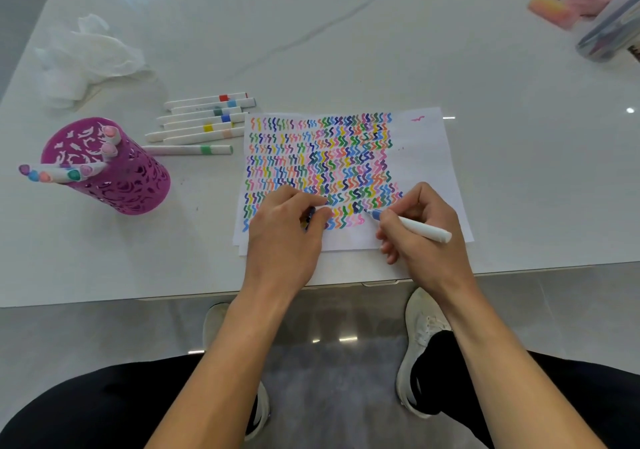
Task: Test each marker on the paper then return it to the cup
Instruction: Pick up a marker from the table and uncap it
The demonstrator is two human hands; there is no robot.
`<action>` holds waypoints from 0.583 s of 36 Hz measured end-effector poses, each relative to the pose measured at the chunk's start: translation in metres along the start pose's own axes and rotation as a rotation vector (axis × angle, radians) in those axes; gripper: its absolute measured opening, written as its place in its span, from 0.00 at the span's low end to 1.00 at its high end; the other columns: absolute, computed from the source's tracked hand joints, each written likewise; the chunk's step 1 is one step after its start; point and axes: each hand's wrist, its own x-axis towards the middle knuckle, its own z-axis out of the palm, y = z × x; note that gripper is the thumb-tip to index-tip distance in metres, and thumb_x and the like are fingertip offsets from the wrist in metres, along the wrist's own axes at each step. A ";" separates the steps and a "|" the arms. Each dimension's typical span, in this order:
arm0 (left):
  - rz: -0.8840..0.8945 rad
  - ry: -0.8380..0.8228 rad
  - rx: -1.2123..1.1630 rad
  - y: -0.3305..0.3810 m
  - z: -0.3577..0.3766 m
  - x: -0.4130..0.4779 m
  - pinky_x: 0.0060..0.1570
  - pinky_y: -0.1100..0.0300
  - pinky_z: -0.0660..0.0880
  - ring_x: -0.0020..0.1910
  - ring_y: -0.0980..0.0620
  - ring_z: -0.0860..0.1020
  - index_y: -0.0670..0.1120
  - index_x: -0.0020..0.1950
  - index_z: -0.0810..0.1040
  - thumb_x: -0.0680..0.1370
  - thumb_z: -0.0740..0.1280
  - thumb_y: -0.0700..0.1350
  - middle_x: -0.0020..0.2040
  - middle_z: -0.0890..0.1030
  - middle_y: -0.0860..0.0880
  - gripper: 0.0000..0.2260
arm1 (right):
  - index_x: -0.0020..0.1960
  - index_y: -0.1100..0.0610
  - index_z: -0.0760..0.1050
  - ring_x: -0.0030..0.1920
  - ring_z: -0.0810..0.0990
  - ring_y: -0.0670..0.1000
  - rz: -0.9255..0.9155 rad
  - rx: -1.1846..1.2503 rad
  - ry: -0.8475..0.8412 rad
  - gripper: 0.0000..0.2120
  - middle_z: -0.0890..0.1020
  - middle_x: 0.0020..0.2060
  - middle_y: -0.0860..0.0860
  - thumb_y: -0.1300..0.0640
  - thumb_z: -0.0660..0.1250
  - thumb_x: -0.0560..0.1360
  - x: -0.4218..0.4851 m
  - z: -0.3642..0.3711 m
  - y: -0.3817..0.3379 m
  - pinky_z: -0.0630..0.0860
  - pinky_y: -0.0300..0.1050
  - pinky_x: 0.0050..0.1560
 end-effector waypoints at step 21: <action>-0.016 -0.020 0.039 0.000 -0.001 0.002 0.45 0.79 0.64 0.47 0.59 0.74 0.49 0.55 0.86 0.79 0.71 0.49 0.48 0.79 0.56 0.08 | 0.36 0.53 0.72 0.37 0.81 0.65 -0.027 -0.084 0.045 0.10 0.81 0.34 0.57 0.53 0.73 0.67 -0.001 0.001 0.004 0.79 0.63 0.35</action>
